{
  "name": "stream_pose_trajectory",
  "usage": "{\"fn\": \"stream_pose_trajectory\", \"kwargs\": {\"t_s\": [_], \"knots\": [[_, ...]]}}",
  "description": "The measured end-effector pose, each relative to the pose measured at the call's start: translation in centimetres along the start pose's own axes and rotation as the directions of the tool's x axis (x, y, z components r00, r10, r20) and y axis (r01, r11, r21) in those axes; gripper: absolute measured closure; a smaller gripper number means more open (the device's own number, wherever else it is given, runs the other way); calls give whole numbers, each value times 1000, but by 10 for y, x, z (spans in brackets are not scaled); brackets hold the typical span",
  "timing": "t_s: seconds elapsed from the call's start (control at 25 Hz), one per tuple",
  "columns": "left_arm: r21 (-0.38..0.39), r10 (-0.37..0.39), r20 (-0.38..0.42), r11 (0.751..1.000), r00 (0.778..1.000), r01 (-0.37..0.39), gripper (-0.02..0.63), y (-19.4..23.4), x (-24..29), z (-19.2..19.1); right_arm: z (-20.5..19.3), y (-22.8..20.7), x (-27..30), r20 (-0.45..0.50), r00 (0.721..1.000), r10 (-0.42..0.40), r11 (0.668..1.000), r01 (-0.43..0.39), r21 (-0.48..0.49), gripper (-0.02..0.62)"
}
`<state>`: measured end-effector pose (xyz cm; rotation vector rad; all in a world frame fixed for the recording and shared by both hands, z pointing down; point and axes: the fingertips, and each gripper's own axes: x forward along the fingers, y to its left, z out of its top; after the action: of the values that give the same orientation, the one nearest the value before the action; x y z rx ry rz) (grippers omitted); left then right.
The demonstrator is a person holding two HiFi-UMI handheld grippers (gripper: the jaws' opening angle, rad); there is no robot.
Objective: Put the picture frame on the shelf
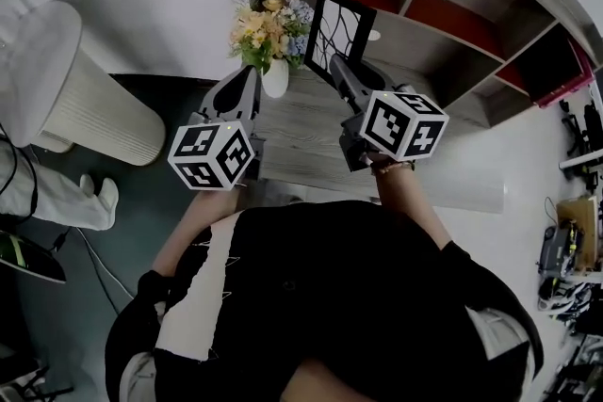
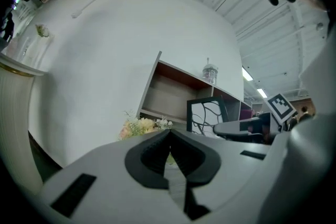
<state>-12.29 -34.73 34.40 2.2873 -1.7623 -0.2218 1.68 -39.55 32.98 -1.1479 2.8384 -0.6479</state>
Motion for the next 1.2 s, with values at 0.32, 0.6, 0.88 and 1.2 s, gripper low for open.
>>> {"fn": "stream_pose_trajectory", "kwargs": {"t_s": [0.32, 0.6, 0.88, 1.2], "knots": [[45, 54, 48, 997, 997, -56, 594, 10, 29, 21, 45, -20, 32, 51, 995, 86, 996, -86, 1, 555], [55, 80, 60, 995, 995, -84, 594, 27, 36, 33, 78, -24, 58, 107, 984, 140, 989, -144, 30, 555], [94, 31, 72, 995, 997, -38, 594, 34, 45, 51, 90, 0, 91, 69, 971, 228, 963, -236, 133, 555], [63, -49, 80, 997, 996, 44, 594, 75, 56, 83, 74, 9, 143, -5, 987, 159, 957, -153, 248, 555]]}}
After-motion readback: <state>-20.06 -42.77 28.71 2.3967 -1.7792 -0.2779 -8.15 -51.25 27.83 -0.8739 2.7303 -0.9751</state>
